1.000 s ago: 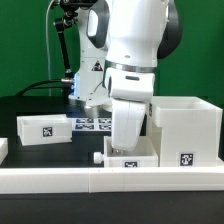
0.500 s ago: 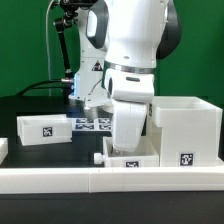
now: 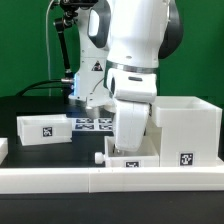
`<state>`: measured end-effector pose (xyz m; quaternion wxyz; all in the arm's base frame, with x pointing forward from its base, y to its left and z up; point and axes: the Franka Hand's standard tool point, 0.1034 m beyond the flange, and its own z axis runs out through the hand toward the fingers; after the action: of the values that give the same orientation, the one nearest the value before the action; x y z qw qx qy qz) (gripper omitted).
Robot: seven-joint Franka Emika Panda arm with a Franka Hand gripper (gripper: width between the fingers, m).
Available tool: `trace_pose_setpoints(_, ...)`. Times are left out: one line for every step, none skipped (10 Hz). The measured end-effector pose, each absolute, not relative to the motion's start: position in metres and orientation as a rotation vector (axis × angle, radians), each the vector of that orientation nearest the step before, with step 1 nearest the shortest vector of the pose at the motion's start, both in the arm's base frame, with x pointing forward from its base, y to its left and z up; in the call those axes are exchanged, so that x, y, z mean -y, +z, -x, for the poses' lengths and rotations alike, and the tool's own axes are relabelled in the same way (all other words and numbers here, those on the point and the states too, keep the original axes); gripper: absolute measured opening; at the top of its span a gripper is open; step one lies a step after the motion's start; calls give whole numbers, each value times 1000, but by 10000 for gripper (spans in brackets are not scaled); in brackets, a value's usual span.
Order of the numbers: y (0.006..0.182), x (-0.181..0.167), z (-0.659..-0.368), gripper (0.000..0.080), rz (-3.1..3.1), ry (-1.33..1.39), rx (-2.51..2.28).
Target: Assemble drawer
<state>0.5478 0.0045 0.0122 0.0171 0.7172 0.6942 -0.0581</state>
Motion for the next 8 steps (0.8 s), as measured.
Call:
trace_pose_setpoints(13,-4,-548,42,-2231,-192,-2159)
trace_pose_setpoints(13,-4,-548,42,-2224,-193,-2162)
trace_pose_setpoints(14,-2,-549,42,-2220,-192,-2161)
trace_pose_setpoints(15,3,-550,42,-2244,-178,-2140)
trace_pose_setpoints(14,4,-549,42,-2245,-181,-2139)
trace_pose_setpoints(13,4,-548,42,-2245,-183,-2140)
trace_pose_setpoints(13,4,-548,42,-2245,-183,-2140)
trace_pose_setpoints(13,2,-547,42,-2216,-188,-2167)
